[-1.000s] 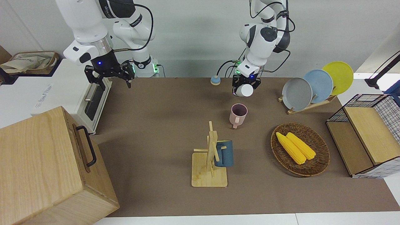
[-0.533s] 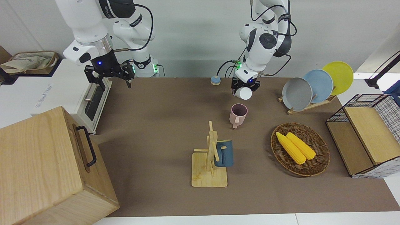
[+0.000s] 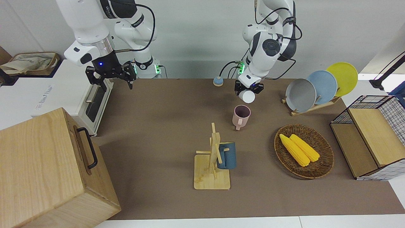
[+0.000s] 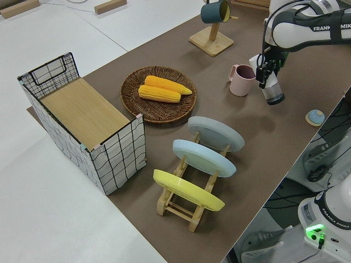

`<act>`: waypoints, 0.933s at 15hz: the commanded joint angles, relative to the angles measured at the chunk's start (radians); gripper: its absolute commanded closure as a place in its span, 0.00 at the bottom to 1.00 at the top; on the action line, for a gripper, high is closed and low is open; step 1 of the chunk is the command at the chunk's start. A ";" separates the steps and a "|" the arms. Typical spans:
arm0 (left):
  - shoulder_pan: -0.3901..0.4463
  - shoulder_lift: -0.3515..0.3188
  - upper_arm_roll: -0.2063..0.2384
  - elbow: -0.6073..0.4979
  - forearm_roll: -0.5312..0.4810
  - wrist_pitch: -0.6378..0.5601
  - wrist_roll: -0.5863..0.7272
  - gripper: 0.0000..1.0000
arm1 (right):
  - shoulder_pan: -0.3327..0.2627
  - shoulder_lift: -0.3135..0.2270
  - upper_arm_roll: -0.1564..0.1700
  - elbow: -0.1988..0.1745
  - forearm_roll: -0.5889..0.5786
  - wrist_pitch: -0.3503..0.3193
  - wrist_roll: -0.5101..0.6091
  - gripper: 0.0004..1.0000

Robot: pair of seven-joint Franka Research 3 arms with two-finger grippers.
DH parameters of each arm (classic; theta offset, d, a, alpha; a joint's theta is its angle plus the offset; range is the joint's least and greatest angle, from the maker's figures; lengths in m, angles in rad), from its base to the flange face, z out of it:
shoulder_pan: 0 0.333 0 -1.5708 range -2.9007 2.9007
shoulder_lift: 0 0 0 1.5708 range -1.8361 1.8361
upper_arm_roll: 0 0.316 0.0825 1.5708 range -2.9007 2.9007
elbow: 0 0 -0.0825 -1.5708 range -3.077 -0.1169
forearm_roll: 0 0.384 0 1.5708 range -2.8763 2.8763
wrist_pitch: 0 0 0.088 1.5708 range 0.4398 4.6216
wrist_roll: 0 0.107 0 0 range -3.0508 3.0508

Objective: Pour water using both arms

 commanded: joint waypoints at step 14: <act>0.002 0.142 0.008 0.211 0.066 -0.257 -0.048 1.00 | -0.019 -0.007 0.009 -0.005 0.022 0.009 -0.021 0.01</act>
